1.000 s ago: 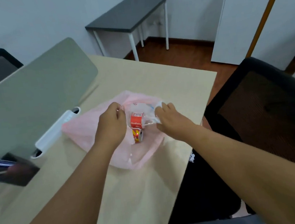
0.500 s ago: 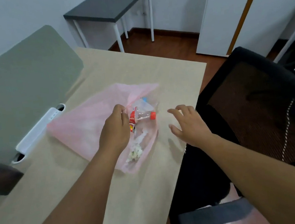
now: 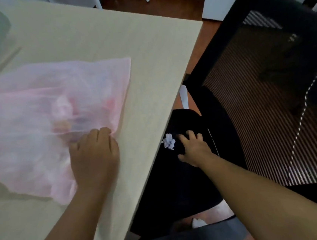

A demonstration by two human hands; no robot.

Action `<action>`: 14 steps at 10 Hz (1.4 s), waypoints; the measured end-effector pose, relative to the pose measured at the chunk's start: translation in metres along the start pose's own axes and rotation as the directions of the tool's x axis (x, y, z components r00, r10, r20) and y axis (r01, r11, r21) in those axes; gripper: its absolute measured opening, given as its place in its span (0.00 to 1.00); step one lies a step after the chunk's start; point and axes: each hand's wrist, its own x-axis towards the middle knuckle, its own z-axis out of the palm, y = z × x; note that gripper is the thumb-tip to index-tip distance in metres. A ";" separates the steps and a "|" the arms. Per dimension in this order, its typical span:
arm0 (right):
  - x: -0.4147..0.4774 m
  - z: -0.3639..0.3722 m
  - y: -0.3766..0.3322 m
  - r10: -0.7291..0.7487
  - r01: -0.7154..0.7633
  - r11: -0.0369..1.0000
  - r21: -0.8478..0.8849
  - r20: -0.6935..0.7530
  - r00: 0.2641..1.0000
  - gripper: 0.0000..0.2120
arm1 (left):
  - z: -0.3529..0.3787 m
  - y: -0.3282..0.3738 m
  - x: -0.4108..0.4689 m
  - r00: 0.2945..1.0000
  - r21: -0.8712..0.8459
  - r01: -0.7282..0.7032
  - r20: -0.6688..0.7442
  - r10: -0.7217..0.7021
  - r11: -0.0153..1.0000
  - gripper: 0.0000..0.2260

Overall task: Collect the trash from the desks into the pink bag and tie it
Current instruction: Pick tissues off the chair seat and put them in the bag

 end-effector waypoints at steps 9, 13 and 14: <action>0.003 -0.045 0.013 -0.097 0.133 0.965 0.227 -0.160 0.982 0.14 | -0.025 -0.005 0.009 0.994 -0.504 0.108 0.053 -0.094 0.857 0.03; -0.094 -0.179 -0.177 -0.544 0.633 0.731 0.256 -0.341 0.766 0.10 | -0.171 -0.070 0.029 0.945 -0.564 0.267 -0.004 -0.326 0.782 0.08; -0.098 -0.183 -0.235 -0.632 0.683 0.699 0.211 -0.266 0.728 0.18 | -0.184 -0.093 0.026 0.936 -0.621 0.257 -0.029 -0.350 0.740 0.08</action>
